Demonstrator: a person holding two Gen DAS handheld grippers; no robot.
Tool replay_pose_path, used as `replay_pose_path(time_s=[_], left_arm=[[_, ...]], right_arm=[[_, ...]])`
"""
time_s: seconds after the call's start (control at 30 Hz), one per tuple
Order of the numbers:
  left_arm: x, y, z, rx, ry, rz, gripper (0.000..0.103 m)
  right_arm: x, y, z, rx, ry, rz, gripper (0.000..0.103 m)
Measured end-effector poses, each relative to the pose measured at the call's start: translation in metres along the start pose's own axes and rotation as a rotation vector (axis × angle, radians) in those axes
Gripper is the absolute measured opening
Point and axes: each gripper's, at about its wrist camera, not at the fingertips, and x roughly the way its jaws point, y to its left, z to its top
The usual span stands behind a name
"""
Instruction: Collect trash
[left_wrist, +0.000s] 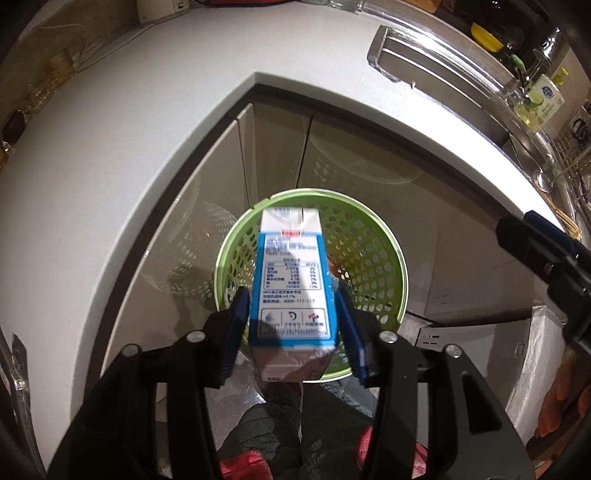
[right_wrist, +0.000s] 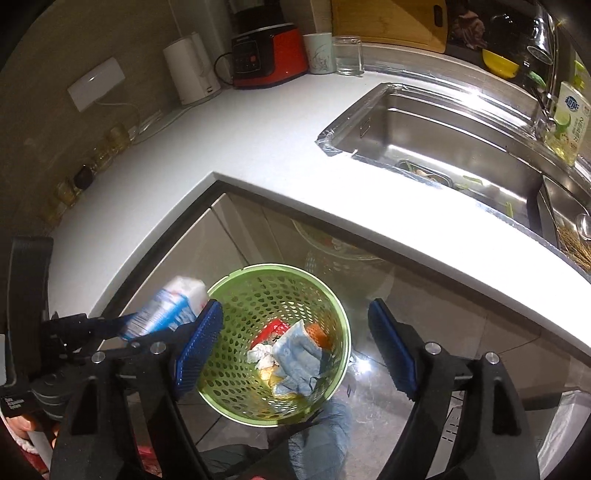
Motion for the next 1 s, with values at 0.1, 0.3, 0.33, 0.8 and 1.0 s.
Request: replay_pose_path(time_s=[0.1,0.3,0.33,0.8,1.0], left_arm=[[0.02,-0.005,-0.006,-0.001,0.042,0.017,0.078],[0.046,-0.009,-0.01,-0.012,0.13,0.003,0.079],[0.045,-0.01,-0.011,-0.009,0.128,0.001,0.079],[-0.063,0.014,0.023,-0.043,-0.199,0.135,0.091],[-0.13,0.038,0.048,-0.133,-0.34,0.21,0.095]], right_arm=[[0.003,-0.006,-0.003,0.016,0.016,-0.001,0.081],[0.009,-0.008,-0.009,0.021,0.039,0.002,0.081],[0.009,-0.008,-0.009,0.021,0.04,0.002,0.081],[-0.014,0.017,0.021,-0.039,-0.026,0.031,0.087],[-0.039,0.044,0.056,-0.122,-0.095,0.041,0.091]])
